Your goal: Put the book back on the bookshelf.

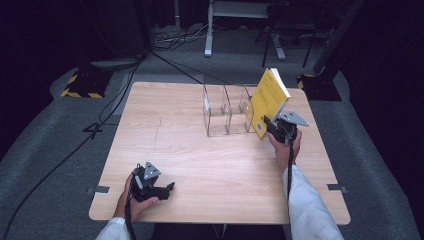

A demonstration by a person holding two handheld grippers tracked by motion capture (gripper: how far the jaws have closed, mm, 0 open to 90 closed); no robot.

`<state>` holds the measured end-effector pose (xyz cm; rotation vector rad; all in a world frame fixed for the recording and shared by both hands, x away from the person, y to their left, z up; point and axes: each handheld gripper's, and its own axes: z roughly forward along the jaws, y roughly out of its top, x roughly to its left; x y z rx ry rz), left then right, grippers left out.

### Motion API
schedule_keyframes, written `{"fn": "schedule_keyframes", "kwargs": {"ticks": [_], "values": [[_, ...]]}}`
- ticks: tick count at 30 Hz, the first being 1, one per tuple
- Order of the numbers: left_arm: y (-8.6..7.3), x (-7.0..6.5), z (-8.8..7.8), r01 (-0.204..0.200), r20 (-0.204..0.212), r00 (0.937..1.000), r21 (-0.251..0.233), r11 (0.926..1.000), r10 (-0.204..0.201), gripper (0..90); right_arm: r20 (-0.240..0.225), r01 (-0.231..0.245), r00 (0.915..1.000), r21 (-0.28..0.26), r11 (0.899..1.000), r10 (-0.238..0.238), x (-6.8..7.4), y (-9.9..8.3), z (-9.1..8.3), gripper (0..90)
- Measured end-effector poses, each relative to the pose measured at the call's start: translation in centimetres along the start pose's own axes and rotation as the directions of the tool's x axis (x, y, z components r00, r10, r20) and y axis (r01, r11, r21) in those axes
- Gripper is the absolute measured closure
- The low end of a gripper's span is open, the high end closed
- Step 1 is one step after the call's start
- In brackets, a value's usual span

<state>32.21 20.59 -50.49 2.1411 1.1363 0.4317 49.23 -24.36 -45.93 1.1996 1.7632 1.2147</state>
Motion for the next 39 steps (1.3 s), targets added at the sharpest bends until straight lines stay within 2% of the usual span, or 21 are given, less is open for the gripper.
{"fn": "schedule_keyframes", "kwargs": {"ticks": [8,10,19,24,30,34,39], "values": [[0.0,0.0,0.0,0.0,-0.001,1.0,0.0,1.0,0.0,15.3,-0.004,0.033,0.9994,0.026,0.999,-0.033,-0.3,-0.4,-0.9,66.8],[0.0,0.0,0.0,0.0,-0.001,1.0,-0.001,1.0,0.0,15.3,0.0,0.055,0.9985,0.025,0.998,-0.055,-0.3,-0.4,-1.2,66.9],[0.0,0.0,0.0,0.0,-0.001,1.0,0.0,1.0,0.0,15.3,-0.033,0.117,0.9928,0.058,0.991,-0.115,-0.5,-0.6,-2.1,67.0],[0.0,0.0,0.0,0.0,-0.001,1.0,-0.001,1.0,0.0,15.3,-0.06,0.137,0.9894,0.076,0.988,-0.132,-0.8,-0.5,-2.6,67.0],[0.0,0.0,0.0,0.0,-0.001,1.0,-0.001,1.0,0.0,15.3,-0.071,0.152,0.9868,0.09,0.984,-0.146,-0.9,-0.3,-3.0,66.7],[0.0,0.0,0.0,0.0,-0.001,1.0,-0.001,1.0,0.0,15.3,-0.096,0.167,0.9827,0.094,0.982,-0.158,-1.0,0.0,-3.7,66.7],[0.0,0.0,0.0,0.0,0.0,1.0,0.001,1.0,0.0,15.3,-0.143,0.226,0.9672,0.107,0.968,-0.21,-0.8,0.5,-4.3,64.4]]}}
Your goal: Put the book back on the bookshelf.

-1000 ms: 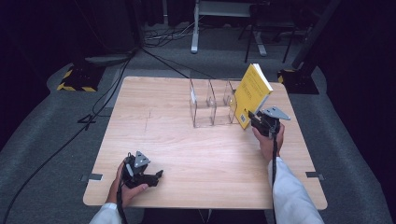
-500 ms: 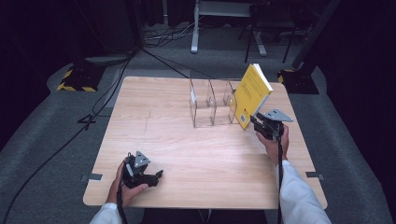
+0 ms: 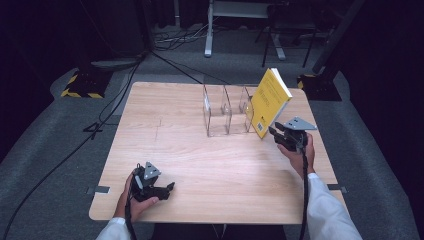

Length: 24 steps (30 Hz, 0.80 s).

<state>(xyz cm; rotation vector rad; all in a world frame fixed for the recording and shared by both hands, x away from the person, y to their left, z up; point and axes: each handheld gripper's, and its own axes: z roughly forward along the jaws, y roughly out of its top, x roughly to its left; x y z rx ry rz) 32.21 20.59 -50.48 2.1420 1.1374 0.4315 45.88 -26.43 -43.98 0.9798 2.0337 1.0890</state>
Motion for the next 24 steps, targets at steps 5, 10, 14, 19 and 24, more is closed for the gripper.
{"fn": "schedule_keyframes", "kwargs": {"ticks": [5,10,14,19,24], "values": [[0.0,-0.1,0.1,0.004,-0.003,1.0,-0.005,1.0,-0.004,15.2,-0.039,0.023,0.999,0.036,0.999,-0.021,-0.1,0.1,-0.3,59.9],[0.0,-0.1,0.1,0.004,-0.003,1.0,-0.005,1.0,-0.004,15.2,-0.099,0.017,0.9951,0.076,0.997,-0.009,-0.1,0.1,-0.9,54.2],[0.0,-0.1,0.1,0.004,-0.003,1.0,-0.005,1.0,-0.004,15.2,-0.127,0.039,0.9916,0.109,0.993,-0.025,0.1,0.1,-1.3,49.4],[0.0,-0.1,0.1,0.004,-0.003,1.0,-0.005,1.0,-0.004,15.3,-0.158,0.076,0.986,0.132,0.988,-0.055,0.7,0.1,-1.9,48.4],[0.0,-0.1,0.1,0.003,-0.004,1.0,-0.005,1.0,-0.003,15.3,-0.179,0.106,0.9808,0.163,0.981,-0.077,1.1,0.0,-2.3,43.8]]}}
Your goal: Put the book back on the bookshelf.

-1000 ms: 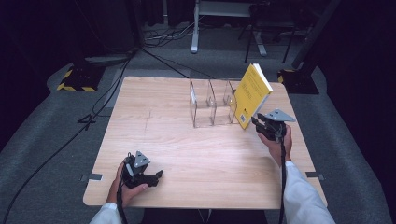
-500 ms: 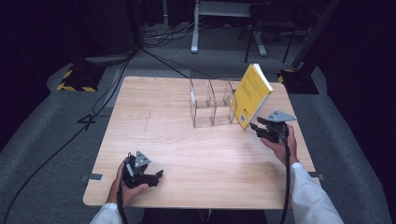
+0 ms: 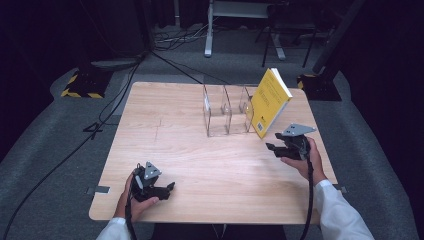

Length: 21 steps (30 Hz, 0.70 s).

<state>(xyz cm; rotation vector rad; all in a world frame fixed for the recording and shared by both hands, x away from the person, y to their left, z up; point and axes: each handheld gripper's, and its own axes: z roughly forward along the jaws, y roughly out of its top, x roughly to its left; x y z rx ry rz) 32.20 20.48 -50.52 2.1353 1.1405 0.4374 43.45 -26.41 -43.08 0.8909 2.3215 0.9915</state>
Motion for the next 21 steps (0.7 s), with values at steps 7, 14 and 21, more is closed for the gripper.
{"fn": "schedule_keyframes", "kwargs": {"ticks": [7,14,21], "values": [[0.0,0.0,0.0,-0.001,0.0,1.0,0.0,1.0,0.001,15.4,-0.024,0.005,0.9997,0.032,0.999,-0.005,0.4,-0.4,-0.6,39.1],[0.0,0.0,0.0,0.0,0.0,1.0,0.0,1.0,0.0,15.4,-0.023,0.033,0.9992,0.042,0.999,-0.033,0.7,-0.9,-1.2,38.1],[0.0,0.0,0.0,0.0,0.0,1.0,0.0,1.0,0.0,15.4,-0.013,0.057,0.9983,0.05,0.997,-0.057,1.3,-1.9,-1.9,37.1]]}}
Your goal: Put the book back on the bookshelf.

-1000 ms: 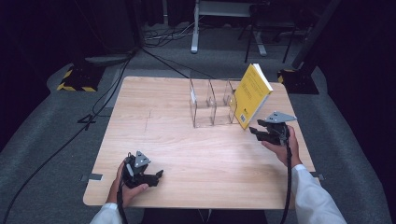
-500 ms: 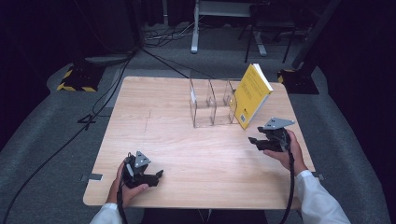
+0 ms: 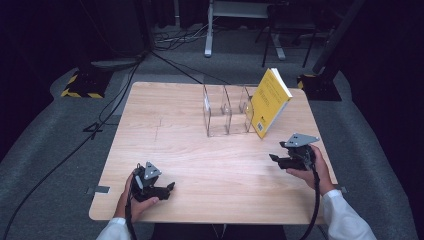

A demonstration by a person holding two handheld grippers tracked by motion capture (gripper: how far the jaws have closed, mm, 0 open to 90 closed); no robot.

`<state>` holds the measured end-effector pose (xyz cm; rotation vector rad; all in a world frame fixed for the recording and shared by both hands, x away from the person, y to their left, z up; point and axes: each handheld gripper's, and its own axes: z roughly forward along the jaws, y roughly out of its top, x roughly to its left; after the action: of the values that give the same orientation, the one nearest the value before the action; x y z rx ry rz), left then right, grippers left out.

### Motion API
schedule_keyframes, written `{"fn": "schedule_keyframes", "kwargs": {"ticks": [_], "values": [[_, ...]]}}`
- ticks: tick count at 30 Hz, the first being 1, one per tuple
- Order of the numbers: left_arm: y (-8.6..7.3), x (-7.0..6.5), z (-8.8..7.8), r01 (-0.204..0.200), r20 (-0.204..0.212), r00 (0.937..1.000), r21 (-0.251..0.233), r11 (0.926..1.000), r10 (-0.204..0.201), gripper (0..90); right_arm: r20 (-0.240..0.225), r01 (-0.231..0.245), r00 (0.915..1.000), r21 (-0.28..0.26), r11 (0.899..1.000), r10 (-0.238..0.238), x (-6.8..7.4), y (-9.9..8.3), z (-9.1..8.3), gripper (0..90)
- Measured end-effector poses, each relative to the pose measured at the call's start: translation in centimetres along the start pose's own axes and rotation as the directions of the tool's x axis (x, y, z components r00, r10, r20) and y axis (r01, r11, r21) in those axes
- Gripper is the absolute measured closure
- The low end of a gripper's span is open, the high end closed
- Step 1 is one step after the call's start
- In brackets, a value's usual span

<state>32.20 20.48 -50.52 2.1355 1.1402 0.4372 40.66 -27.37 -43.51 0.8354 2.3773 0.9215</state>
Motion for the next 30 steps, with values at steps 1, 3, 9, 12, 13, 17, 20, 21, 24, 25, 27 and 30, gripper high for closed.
{"fn": "schedule_keyframes", "kwargs": {"ticks": [1,3,9,12,13,17,20,21,24,25,27,30], "values": [[0.0,0.0,0.0,0.0,0.0,1.0,0.0,1.0,0.0,15.4,0.0,0.004,1.0,0.006,1.0,-0.004,0.1,-0.1,0.0,37.1],[0.0,0.0,0.0,0.0,0.0,1.0,0.0,1.0,0.0,15.4,0.001,0.016,0.9999,0.015,1.0,-0.016,0.3,-0.5,-0.1,37.1],[0.0,0.0,0.0,0.0,0.0,1.0,0.0,1.0,0.0,15.4,0.001,0.016,0.9999,0.023,1.0,-0.016,0.5,-1.4,-0.4,36.5],[0.0,0.0,0.0,0.0,0.0,1.0,0.0,1.0,0.0,15.4,-0.005,0.007,1.0,0.013,1.0,-0.007,0.6,-1.9,-0.8,36.0],[0.0,0.0,0.0,0.0,0.0,1.0,0.0,1.0,0.0,15.4,-0.006,0.016,0.9999,0.014,1.0,-0.016,0.6,-2.0,-0.8,35.7],[0.0,0.0,0.0,0.0,0.0,1.0,0.0,1.0,0.0,15.4,0.01,0.025,0.9996,0.029,0.999,-0.025,0.8,-2.7,-1.2,34.6],[0.0,0.0,0.0,-0.004,0.0,1.0,0.001,1.0,0.004,15.4,0.007,0.035,0.9993,0.029,0.999,-0.036,1.0,-3.4,-1.5,34.3],[0.0,0.0,0.0,0.0,0.0,1.0,0.0,1.0,0.0,15.4,0.004,0.038,0.9993,0.025,0.999,-0.038,1.0,-3.7,-1.6,34.2],[0.0,0.0,0.0,0.0,0.0,1.0,0.0,1.0,0.0,15.4,0.001,0.043,0.9991,0.021,0.999,-0.043,1.1,-4.3,-2.0,33.7],[0.0,0.0,0.0,0.001,0.0,1.0,0.0,1.0,-0.001,15.4,-0.002,0.047,0.9989,0.014,0.999,-0.047,1.2,-4.6,-2.2,33.6],[0.0,0.0,0.0,0.001,0.0,1.0,0.0,1.0,-0.001,15.4,0.001,0.051,0.9987,0.02,0.998,-0.051,1.3,-5.0,-2.5,33.0],[0.0,0.0,0.0,0.0,0.0,1.0,0.0,1.0,0.0,15.4,0.004,0.053,0.9986,0.017,0.998,-0.053,1.4,-5.7,-2.8,32.9]]}}
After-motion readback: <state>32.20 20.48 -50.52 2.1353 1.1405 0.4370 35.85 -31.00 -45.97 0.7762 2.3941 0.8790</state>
